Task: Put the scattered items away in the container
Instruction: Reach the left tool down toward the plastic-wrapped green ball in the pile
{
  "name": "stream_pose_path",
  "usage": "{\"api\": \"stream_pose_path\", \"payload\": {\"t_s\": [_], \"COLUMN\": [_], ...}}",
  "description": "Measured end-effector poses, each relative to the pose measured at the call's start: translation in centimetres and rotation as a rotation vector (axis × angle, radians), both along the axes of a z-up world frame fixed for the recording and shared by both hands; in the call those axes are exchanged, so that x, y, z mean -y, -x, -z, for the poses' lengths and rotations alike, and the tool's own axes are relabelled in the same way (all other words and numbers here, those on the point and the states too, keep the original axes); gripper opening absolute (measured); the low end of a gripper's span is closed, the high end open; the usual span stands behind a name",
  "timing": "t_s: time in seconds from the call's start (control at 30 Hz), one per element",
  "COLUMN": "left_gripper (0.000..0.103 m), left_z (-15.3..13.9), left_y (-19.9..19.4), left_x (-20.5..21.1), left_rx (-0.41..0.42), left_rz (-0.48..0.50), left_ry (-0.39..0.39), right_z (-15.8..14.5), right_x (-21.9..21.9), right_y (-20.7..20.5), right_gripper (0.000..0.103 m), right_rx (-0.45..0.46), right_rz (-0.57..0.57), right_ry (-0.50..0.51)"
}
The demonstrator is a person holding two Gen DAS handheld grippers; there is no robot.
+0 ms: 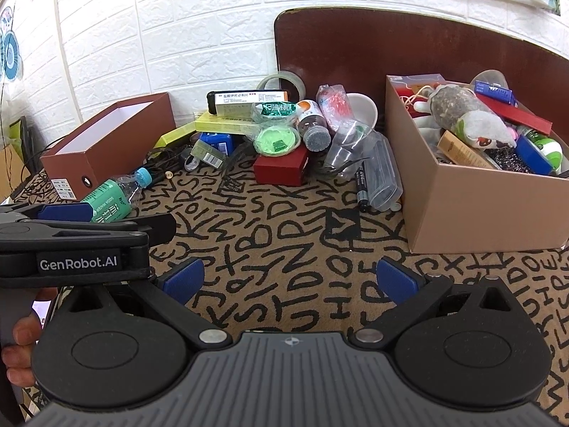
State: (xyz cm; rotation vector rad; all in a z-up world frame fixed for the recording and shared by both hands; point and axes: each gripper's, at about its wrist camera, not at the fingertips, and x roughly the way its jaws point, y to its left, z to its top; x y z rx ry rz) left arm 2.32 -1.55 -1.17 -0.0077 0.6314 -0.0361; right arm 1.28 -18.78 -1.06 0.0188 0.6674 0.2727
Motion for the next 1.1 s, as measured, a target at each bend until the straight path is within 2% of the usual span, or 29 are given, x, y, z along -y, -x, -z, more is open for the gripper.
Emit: {"api": "stream_pose_path", "payload": {"t_s": [0.87,1.1], "left_gripper": [0.103,0.103], "left_z": [1.1,1.1], "left_y": [-3.2,-5.2], "left_x": [-0.3,-0.8], "left_rx": [-0.039,-0.022], "left_rz": [-0.013,0.007], "left_ry": [-0.001,0.025], "right_z": [1.2,1.1], "right_x": [-0.7,-1.8], "right_y": [-3.2,-5.1], "right_gripper": [0.103,0.103], "right_rx": [-0.024,0.055], "right_rz": [-0.039,-0.105], "right_ry": [-0.002,0.035]}}
